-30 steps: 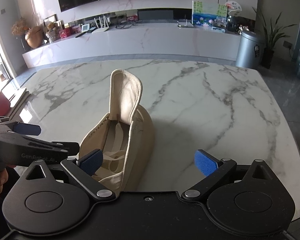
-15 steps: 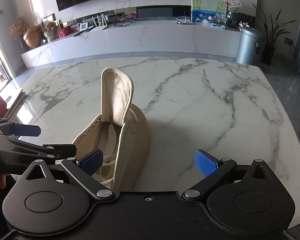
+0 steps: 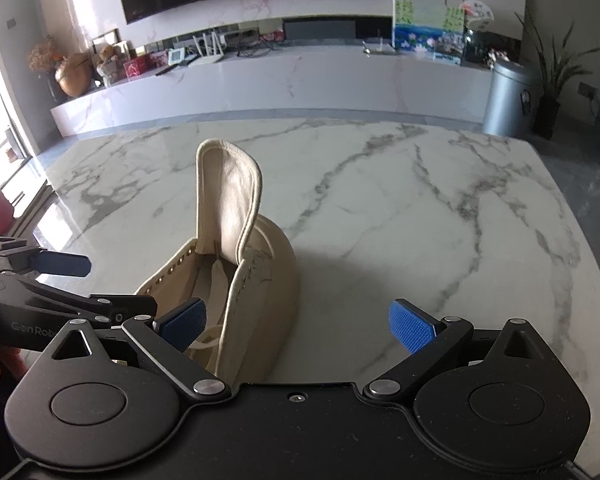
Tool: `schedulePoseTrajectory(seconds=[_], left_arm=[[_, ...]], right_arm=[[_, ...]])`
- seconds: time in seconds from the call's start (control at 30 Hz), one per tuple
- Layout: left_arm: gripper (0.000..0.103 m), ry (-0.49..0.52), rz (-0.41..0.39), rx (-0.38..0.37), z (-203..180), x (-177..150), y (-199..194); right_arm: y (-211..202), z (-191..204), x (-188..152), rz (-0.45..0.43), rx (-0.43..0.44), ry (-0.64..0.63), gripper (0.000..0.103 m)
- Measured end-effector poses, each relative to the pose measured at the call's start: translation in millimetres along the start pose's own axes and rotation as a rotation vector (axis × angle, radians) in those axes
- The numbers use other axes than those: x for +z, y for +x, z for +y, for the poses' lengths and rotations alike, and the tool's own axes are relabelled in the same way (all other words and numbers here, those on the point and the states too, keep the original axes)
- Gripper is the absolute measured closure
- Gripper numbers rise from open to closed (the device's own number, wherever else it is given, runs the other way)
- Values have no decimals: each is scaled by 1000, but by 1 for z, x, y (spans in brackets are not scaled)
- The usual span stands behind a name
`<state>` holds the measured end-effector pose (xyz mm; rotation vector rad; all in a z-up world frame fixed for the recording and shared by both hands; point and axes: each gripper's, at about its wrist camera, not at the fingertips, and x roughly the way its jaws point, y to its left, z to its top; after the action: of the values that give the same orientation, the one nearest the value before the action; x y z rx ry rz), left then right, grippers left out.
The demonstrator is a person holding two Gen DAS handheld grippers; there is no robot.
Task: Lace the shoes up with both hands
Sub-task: 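Grasp the sneaker's eyelet edge with the left tool while the right tool reaches inside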
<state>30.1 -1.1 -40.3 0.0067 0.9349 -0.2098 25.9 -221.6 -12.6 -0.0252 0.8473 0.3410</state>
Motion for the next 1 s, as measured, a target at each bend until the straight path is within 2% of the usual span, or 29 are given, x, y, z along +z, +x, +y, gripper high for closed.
schedulePoseTrajectory(seconds=[0.07,0.13,0.23,0.3,0.37,0.47,0.53,0.57,0.6,0.8,1.0], left_arm=[[10,17,-14,-14,-1,1,-1],[14,36,-22,-24,-3,2,-1],[20,54,-15,-39,-4,2,1],[32,64,-3,-42,-4,1,5],[41,69,7,-53,-4,1,8],[48,60,8,-69,-2,2,10],[54,56,3,-72,0,3,10],[56,52,1,-73,1,4,9],[59,48,-1,-74,3,4,9],[59,31,5,-34,12,5,13],[59,25,5,-44,16,5,13]], right_arm=[[1,0,2,-1,8,-5,13],[3,0,4,2,22,-8,23],[7,0,6,11,48,-14,33],[9,1,7,18,65,-17,51],[11,1,8,24,91,-15,60],[13,2,9,35,115,-10,70],[14,2,9,41,122,-9,84],[14,3,9,45,125,-8,94],[15,3,9,48,128,-8,98],[18,5,9,69,148,-4,100],[17,9,10,69,140,-20,96]])
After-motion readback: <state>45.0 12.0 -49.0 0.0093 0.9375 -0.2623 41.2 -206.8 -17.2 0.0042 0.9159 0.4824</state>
